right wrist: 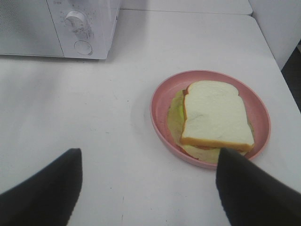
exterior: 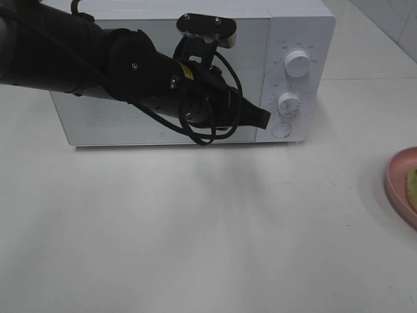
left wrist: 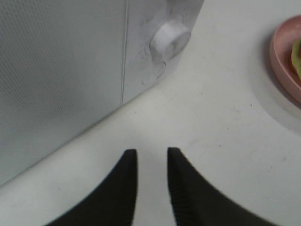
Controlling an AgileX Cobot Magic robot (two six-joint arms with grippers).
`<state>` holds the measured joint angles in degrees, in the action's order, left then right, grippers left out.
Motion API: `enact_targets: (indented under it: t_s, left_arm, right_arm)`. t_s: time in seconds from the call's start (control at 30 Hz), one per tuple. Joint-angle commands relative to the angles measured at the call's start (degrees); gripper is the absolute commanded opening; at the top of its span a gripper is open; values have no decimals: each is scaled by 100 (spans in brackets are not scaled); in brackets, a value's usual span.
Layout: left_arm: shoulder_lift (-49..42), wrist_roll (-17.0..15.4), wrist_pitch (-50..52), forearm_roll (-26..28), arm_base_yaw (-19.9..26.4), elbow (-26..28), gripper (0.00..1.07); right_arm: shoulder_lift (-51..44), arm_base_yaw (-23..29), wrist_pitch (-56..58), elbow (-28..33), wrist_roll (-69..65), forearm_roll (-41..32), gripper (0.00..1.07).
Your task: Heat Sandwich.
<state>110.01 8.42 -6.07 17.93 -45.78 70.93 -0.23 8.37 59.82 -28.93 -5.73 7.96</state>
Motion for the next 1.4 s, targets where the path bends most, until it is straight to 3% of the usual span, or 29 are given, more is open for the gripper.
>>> enact_targets:
  t_s: [0.03,0.07,0.13,0.23,0.47,0.87,1.23,1.4]
  left_arm:
    - [-115,-235,-556,52,-34,-17,70]
    - [-115,-235,-556,52,-34,-17,70]
    - [-189,-338,-980,34,-34,-17,102]
    - [-332,-206,-1358,-195,-23,-17,100]
    - [-773,-229,-2481,-676,-23,-17,100]
    - [-1037,-275,-2956,-739,52,-453,100]
    - [-1627,-264,-3111,-573,802,-1186,100]
    - [-2154,-281,-3117,-476,1398,-1684,100]
  right_arm:
    - [-149,-46,-23,6,63,23,76]
    - [-149,-46,-23,6,63,23,76]
    - [-149,-46,-23,6,63,23,76]
    - [-149,-46,-23,6,63,23,76]
    - [-149,-46,-23,6,63,23,76]
    - [-149,-46,-23,6,63,23,76]
    - [-149,-46,-23,6,63,23,76]
    - [-149,-46,-23,6,63,23,76]
